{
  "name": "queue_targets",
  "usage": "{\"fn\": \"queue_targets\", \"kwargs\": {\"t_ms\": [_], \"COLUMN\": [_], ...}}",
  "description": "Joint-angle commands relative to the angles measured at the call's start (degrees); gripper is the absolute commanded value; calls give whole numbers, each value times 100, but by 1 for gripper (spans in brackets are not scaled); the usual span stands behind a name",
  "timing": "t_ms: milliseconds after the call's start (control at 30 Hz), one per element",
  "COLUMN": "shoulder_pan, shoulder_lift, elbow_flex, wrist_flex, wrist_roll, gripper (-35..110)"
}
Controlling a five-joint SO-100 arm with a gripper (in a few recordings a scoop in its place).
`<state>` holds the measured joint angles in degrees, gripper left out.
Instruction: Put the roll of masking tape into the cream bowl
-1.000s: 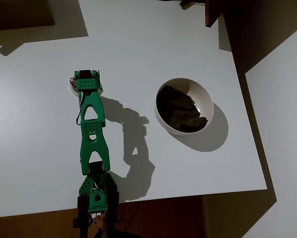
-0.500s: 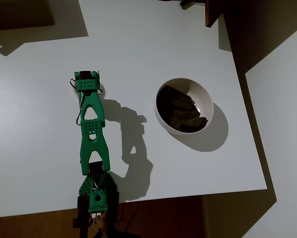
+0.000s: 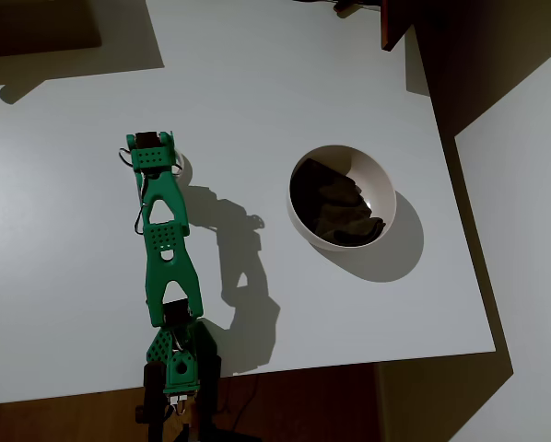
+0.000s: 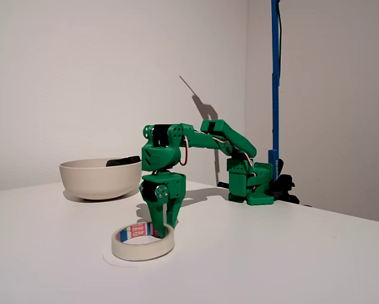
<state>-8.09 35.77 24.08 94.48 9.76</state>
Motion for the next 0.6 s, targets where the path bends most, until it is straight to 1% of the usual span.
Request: {"fn": "queue_targets", "kwargs": {"t_ms": [0, 300, 567], "shoulder_pan": [-281, -510, -132], "shoulder_lift": [1512, 3138, 4298], "elbow_flex": [-413, -519, -519], "wrist_flex": [53, 378, 589], "wrist_roll": [-18, 114, 53], "gripper": [-8, -8, -8]}}
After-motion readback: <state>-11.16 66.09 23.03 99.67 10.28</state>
